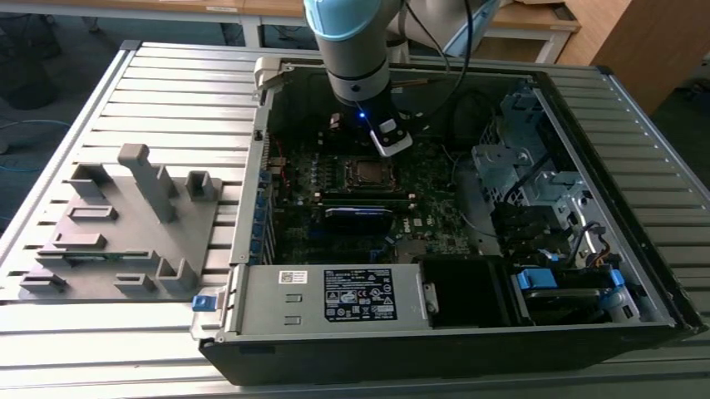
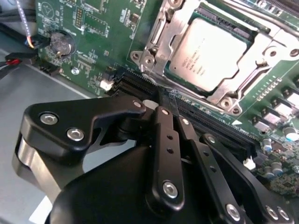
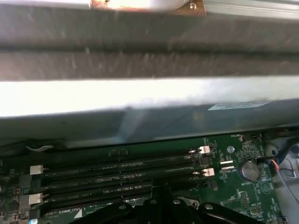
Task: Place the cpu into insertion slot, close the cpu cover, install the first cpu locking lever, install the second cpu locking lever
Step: 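Install the first cpu locking lever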
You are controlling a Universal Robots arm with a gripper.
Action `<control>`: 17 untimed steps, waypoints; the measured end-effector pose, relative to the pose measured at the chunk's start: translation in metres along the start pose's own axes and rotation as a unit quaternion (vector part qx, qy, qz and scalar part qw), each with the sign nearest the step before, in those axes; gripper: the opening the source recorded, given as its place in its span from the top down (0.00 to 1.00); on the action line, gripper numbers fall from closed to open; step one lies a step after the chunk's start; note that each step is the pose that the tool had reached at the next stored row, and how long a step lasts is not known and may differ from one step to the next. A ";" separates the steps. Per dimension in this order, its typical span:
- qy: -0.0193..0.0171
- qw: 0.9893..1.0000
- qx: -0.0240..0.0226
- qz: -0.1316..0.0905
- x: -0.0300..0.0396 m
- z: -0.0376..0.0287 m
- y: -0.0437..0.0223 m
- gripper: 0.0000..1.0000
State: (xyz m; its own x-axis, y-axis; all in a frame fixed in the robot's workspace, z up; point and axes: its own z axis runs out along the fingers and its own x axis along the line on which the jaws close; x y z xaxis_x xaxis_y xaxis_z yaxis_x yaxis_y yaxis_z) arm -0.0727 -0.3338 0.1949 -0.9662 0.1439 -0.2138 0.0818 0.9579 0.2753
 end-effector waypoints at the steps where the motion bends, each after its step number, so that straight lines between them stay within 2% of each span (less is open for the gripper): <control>1: 0.000 1.000 0.000 0.000 -0.0004 -0.0018 0.0005 0.90; 11: 0.000 1.000 0.000 0.000 -0.0057 -0.0252 0.0074 0.90; 17: 0.000 1.000 0.000 0.000 -0.0085 -0.0370 0.0109 0.90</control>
State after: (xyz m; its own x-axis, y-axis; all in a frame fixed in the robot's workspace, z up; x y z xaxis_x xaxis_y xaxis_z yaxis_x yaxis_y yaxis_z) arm -0.0727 -0.3338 0.2345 -0.9662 0.1444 -0.2138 0.0822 0.9578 0.2753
